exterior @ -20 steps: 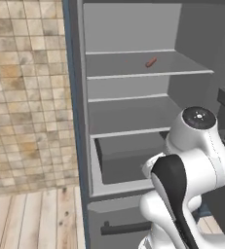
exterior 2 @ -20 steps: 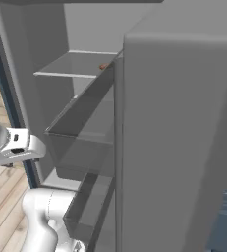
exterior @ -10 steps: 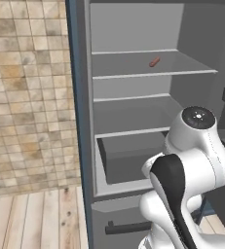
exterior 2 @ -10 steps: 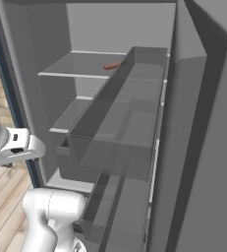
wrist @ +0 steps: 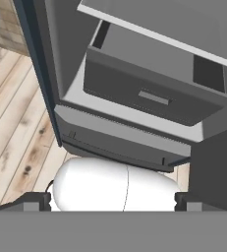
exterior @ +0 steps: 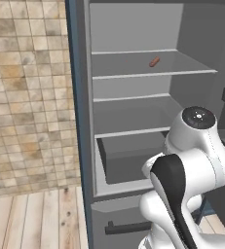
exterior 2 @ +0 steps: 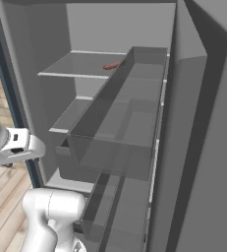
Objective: Retrieve the sausage and cheese from the fridge and place them on the cutting board on the counter.
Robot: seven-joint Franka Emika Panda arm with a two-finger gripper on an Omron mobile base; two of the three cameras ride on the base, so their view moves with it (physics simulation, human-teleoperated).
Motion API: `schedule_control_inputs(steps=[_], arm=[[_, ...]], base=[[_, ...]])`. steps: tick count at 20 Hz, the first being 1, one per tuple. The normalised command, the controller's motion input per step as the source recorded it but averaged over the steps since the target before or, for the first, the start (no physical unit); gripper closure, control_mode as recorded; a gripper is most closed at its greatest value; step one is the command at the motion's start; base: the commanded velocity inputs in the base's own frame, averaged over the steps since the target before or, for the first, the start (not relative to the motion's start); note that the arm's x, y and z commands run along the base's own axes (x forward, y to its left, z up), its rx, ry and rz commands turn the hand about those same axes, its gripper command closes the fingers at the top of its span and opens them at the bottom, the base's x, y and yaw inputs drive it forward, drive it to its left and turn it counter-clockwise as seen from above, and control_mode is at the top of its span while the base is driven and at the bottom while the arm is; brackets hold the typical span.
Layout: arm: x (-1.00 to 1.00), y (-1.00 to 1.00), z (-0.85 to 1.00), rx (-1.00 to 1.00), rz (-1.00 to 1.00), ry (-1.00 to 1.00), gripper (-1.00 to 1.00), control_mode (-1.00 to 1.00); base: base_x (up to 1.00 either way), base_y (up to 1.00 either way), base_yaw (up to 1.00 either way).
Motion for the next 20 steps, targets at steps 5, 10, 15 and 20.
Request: schedule_control_inputs(steps=[5,10,15,20], arm=[[0.0,0.0,0.0,0.0,0.0,0.0,-1.0,1.0],[0.0,0.0,0.0,0.0,0.0,0.0,-1.0,-1.0],[0.0,0.0,0.0,0.0,0.0,0.0,-1.0,-1.0],[0.0,0.0,0.0,0.0,0.0,0.0,-1.0,-1.0]], base=[[0.0,0.0,0.0],[0.0,0.0,0.0],[0.0,0.0,0.0],[0.0,0.0,0.0]])
